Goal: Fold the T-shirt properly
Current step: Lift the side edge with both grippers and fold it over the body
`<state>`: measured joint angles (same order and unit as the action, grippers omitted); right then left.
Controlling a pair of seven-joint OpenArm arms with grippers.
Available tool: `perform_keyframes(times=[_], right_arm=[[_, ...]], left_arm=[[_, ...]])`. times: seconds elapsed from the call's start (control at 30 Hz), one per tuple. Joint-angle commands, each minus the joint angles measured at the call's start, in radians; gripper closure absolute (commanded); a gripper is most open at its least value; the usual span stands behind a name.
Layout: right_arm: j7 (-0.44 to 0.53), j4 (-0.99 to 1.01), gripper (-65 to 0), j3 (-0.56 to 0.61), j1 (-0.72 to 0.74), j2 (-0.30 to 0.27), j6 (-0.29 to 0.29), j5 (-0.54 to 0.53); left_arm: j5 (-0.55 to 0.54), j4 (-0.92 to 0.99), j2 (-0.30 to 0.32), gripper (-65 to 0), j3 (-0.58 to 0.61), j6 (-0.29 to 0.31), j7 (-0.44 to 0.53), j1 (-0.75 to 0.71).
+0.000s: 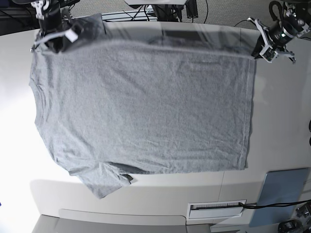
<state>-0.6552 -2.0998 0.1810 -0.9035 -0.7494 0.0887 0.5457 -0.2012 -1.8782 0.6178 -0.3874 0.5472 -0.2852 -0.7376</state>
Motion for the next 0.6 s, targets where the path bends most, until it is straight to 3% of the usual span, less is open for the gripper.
perform_keyframes(times=[0.0, 0.17, 0.33, 0.57], right_arm=[[0.011, -0.013, 0.0, -0.006, 0.021, -0.012, 0.023, -0.002], [0.043, -0.012, 0.0, -0.006, 0.108, -0.006, 0.004, -0.012], [0.061, -0.012, 0.0, -0.006, 0.182, -0.007, -0.004, -0.017], [0.161, 0.105, 0.0, -0.006, 0.272, -0.006, -0.033, -0.118]], left_arm=[[-0.027, 0.0, 0.013, 0.0, -0.008, -0.01, 0.016, 0.01], [-0.099, 0.04, -0.017, 0.0, -0.008, -0.053, 0.016, 0.071], [-0.098, 0.051, -0.056, 0.0, -0.008, -0.05, 0.013, 0.123], [-0.098, 0.051, -0.08, 0.0, -0.008, -0.051, -0.014, 0.176]])
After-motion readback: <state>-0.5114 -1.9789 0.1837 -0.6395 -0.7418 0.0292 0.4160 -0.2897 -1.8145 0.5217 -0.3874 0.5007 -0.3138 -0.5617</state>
